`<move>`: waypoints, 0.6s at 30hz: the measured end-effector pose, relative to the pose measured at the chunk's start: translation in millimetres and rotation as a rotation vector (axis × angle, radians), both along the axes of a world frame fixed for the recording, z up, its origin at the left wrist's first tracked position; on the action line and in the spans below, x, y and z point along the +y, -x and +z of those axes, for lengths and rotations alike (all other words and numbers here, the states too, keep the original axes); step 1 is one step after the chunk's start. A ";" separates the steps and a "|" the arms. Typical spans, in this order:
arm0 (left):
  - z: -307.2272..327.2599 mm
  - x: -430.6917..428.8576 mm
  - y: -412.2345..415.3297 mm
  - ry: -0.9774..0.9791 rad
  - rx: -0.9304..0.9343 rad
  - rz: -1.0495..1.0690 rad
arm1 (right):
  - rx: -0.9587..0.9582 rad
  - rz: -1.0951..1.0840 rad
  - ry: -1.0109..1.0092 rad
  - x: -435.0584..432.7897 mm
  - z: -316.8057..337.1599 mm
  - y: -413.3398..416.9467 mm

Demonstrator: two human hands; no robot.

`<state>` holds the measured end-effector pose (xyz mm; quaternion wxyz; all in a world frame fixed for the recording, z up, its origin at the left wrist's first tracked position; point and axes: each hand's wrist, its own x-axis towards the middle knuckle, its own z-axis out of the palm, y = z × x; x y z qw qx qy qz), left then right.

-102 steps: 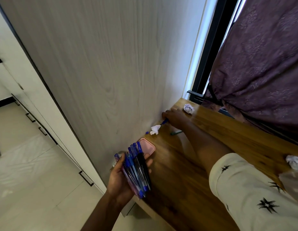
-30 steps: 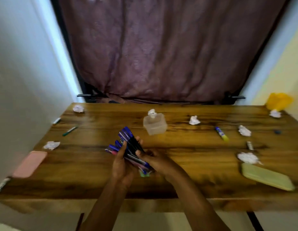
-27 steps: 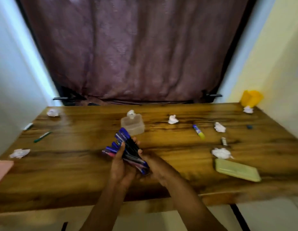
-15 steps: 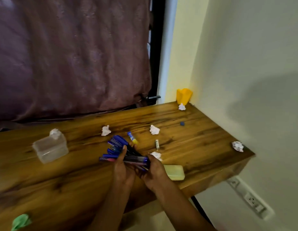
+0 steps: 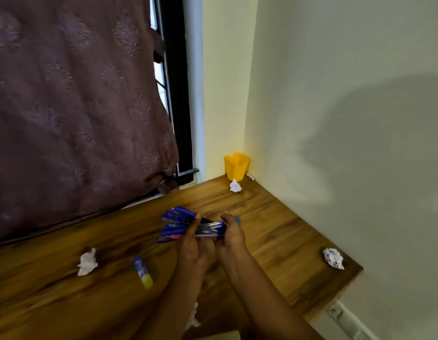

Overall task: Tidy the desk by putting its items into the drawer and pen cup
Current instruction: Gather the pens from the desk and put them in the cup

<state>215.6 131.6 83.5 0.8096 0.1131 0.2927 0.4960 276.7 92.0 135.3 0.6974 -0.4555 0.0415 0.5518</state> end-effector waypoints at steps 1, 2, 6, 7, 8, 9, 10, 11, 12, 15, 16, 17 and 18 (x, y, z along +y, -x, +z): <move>-1.1 11.7 -10.9 -0.012 0.012 0.037 | 0.003 -0.030 -0.003 13.0 -0.5 -8.8; -1.8 22.4 -21.7 -0.027 0.036 0.062 | 0.001 -0.044 -0.008 24.1 -0.4 -17.0; 3.1 64.3 -60.2 -0.051 0.087 0.100 | -0.072 -0.025 -0.005 66.4 -3.9 -54.8; 5.4 76.7 -71.0 -0.068 0.085 0.106 | -0.081 -0.022 -0.002 79.4 -4.9 -66.7; 7.7 90.4 -81.9 -0.086 0.083 0.109 | -0.086 -0.019 -0.004 93.1 -5.0 -79.1; 12.1 101.9 -91.5 -0.104 0.086 0.109 | -0.085 -0.013 0.000 105.8 -5.4 -90.5; 16.1 116.9 -103.1 -0.117 0.092 0.118 | -0.076 0.004 0.000 121.7 -4.3 -104.4; 20.7 131.4 -115.2 -0.125 0.111 0.136 | -0.073 0.025 -0.001 137.9 -2.4 -118.7; 25.5 147.8 -128.8 -0.139 0.128 0.158 | -0.071 0.041 -0.011 154.8 0.4 -133.3; 43.8 193.8 -167.2 -0.183 0.165 0.196 | -0.105 0.076 -0.002 201.2 12.7 -177.0; 47.8 208.1 -178.8 -0.184 0.177 0.200 | -0.136 0.097 0.013 215.6 15.0 -190.5; 50.8 221.1 -189.5 -0.192 0.192 0.196 | -0.169 0.132 0.042 227.8 17.2 -202.6; 51.5 233.9 -199.0 -0.206 0.205 0.190 | -0.197 0.186 0.059 240.6 17.6 -215.1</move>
